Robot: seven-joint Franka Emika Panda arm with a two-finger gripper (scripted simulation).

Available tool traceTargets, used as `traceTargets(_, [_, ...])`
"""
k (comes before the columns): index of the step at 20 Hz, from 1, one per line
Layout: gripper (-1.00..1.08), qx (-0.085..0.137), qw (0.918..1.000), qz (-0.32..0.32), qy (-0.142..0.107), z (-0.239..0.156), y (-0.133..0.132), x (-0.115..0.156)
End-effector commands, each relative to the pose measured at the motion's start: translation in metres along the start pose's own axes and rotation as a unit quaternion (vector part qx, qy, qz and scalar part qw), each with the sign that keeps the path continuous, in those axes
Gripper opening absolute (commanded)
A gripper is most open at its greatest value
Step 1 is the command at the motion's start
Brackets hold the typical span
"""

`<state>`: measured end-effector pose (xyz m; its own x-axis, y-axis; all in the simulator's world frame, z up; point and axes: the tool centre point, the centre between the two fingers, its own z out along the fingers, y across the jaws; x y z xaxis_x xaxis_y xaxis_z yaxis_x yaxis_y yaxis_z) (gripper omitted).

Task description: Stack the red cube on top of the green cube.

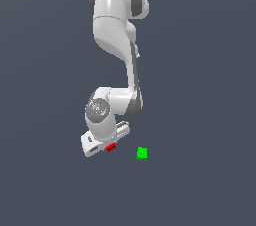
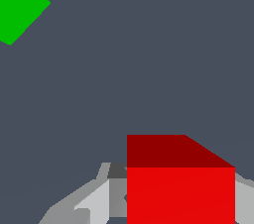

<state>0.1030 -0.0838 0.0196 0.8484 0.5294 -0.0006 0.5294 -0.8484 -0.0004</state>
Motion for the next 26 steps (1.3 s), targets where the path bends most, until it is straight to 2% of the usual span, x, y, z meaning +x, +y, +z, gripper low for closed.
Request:
traceTargets(1, [-1.00, 0.000, 1.0000, 0.000, 0.000, 0.000, 0.000, 0.000])
traceTargets(9, [-1.00, 0.000, 1.0000, 0.000, 0.000, -0.011, -0.001, 0.000])
traceTargets(20, [-1.00, 0.000, 1.0000, 0.000, 0.000, -0.081, -0.001, -0.001])
traceTargets(26, [-1.00, 0.000, 1.0000, 0.000, 0.000, -0.100, -0.001, 0.000])
